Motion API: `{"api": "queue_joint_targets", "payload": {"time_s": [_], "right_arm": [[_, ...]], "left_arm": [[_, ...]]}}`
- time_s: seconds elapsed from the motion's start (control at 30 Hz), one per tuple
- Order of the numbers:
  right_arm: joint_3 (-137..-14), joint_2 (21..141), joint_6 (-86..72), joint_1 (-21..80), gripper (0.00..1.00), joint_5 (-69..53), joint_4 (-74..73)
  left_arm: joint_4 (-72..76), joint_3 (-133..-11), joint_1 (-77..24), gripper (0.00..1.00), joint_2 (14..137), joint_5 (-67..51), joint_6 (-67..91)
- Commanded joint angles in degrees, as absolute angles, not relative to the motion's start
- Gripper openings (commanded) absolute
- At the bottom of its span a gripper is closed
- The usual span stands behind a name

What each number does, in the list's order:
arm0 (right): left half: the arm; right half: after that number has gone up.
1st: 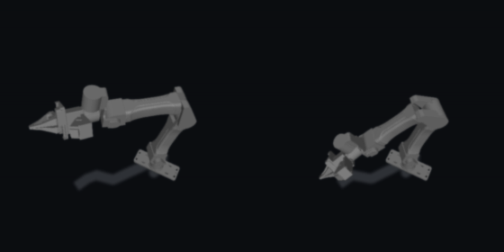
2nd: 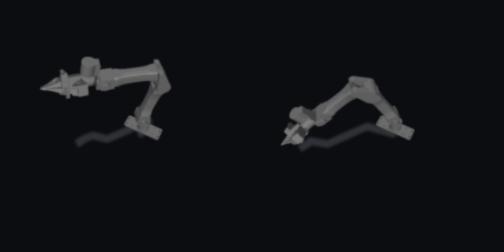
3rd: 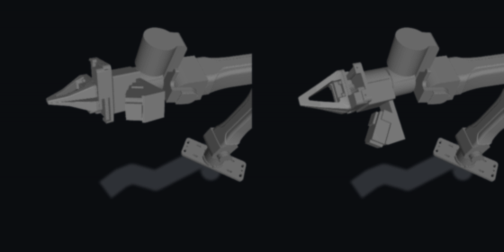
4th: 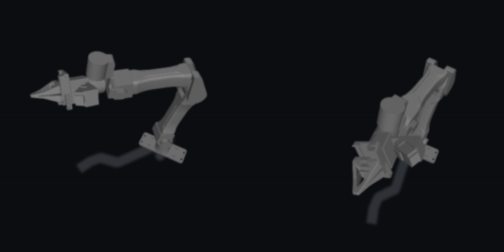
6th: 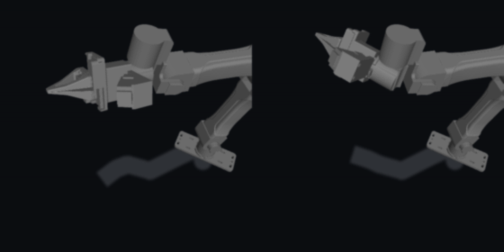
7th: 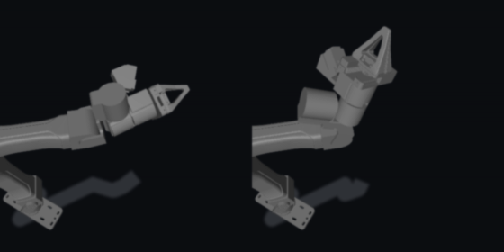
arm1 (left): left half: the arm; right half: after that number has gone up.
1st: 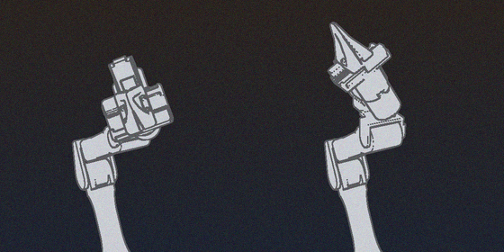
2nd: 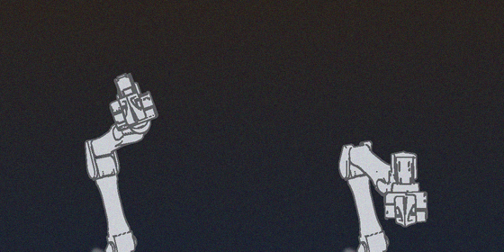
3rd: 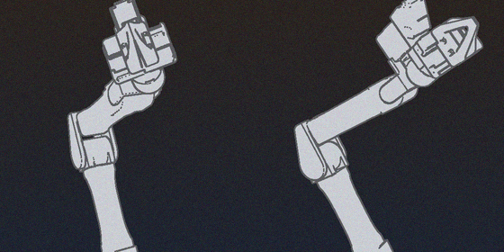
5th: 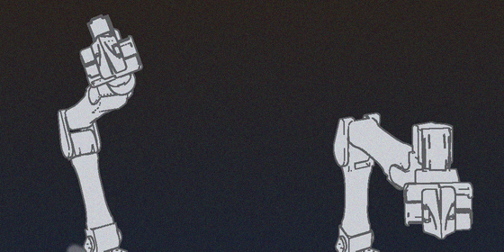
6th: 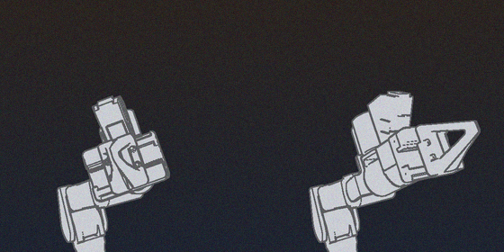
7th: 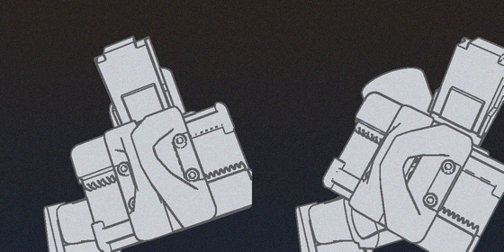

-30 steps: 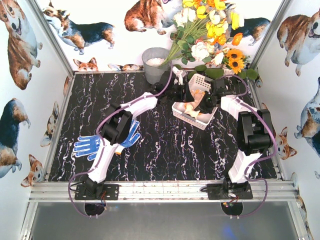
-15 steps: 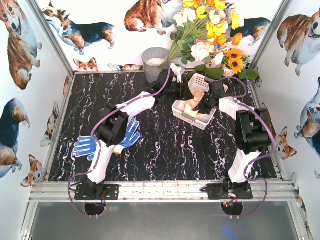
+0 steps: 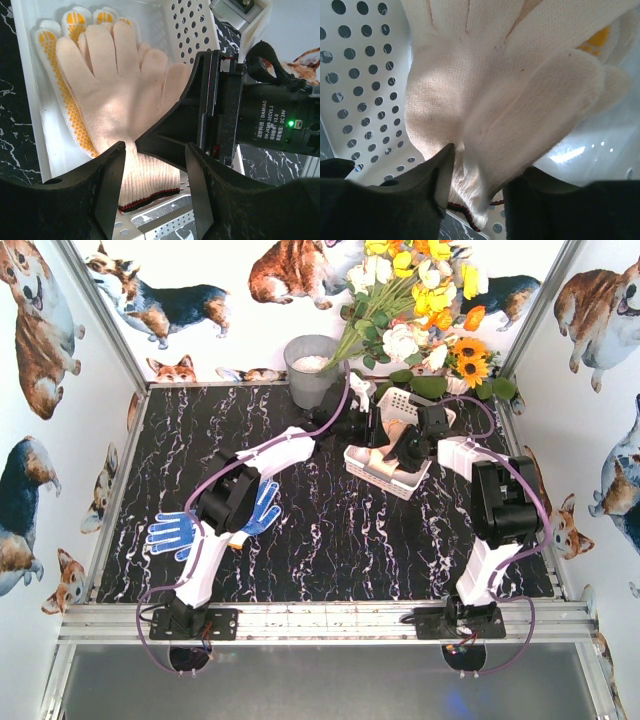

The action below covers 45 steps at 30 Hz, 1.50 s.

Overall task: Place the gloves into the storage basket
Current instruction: Place the glove in the bin.

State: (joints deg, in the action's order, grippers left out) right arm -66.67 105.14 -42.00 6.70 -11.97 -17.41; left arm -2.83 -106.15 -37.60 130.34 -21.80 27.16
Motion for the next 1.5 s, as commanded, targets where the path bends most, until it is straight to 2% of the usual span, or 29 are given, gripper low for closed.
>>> {"api": "queue_joint_targets", "payload": {"time_s": [0.0, 0.1, 0.33, 0.47, 0.6, 0.8, 1.17, 1.37, 1.47], "right_arm": [[-69.18, 100.66, -38.20, 6.87, 0.46, -12.21, -17.49], [-70.03, 98.13, -36.22, 6.86, 0.54, -10.08, -20.58], [-71.52, 92.15, -32.33, 6.86, 0.56, -2.49, -25.83], [-72.05, 90.18, -30.94, 6.86, 0.49, -5.23, -26.76], [-73.44, 93.18, -30.76, 7.53, 0.42, -6.60, -29.07], [-73.94, 96.64, -30.60, 7.56, 0.40, -3.45, -27.96], [-75.50, 104.17, -30.58, 8.00, 0.15, -0.89, -27.95], [-77.23, 106.73, -30.60, 8.26, 0.15, -0.72, -29.00], [-77.26, 106.18, -30.14, 8.26, 0.24, -1.13, -29.66]], "left_arm": [[-3.52, -105.95, -38.39, 0.46, 127.36, -19.47, 24.25], [-2.87, -104.68, -38.40, 0.47, 125.70, -18.19, 23.63], [-0.56, -98.59, -38.41, 0.49, 119.73, -13.95, 22.01], [0.34, -94.09, -38.41, 0.51, 115.99, -11.26, 21.54], [0.92, -90.62, -38.40, 0.51, 113.35, -10.36, 21.96], [0.80, -89.16, -38.41, 0.51, 112.69, -10.28, 22.23], [1.03, -87.85, -37.99, 0.50, 112.41, -10.01, 22.80], [0.85, -87.36, -37.63, 0.50, 111.93, -10.19, 22.79], [0.85, -87.09, -37.45, 0.50, 111.65, -10.11, 22.68]]}}
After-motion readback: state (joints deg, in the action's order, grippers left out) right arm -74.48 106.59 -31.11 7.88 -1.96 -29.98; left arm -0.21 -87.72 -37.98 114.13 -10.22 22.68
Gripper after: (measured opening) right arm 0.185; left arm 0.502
